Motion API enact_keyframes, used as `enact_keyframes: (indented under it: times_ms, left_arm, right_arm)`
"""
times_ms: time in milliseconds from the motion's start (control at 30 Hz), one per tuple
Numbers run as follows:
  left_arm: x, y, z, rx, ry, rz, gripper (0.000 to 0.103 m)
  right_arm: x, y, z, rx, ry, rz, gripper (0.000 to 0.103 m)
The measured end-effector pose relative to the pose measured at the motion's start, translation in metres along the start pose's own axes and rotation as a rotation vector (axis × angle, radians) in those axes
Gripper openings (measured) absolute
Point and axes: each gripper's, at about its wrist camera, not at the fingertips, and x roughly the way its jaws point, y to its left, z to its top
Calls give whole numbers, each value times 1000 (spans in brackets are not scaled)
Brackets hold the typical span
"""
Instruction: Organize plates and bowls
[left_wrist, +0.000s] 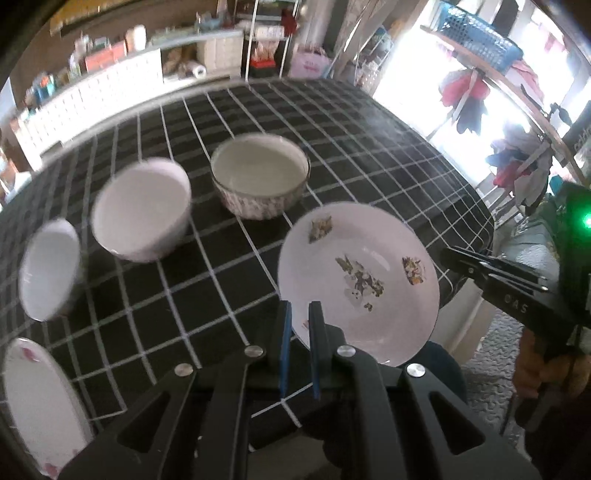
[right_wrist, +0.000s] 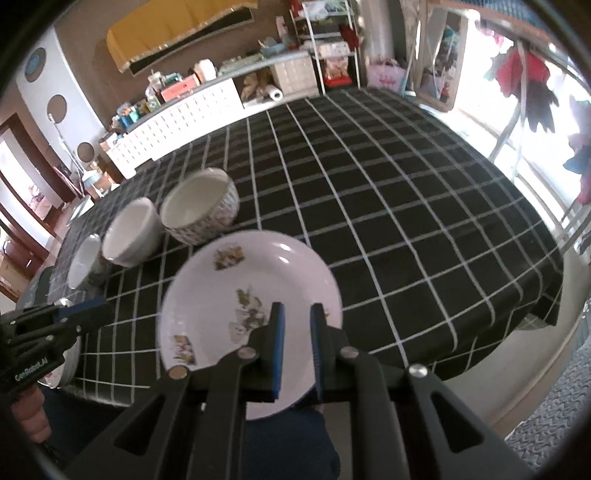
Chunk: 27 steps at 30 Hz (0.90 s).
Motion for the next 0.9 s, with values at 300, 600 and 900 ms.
enact_keyframes:
  times_ms: [300, 600, 900]
  left_arm:
    - [50, 6, 5, -5, 87, 9, 7]
    - [63, 6, 6, 7, 92, 18, 8]
    - [66, 5, 6, 7, 88, 27, 9]
  right_arm:
    - [25, -19, 3, 22, 34, 39, 17]
    - [25, -22, 6, -9, 14, 59, 17]
    - [28, -31, 12, -15, 29, -5, 17]
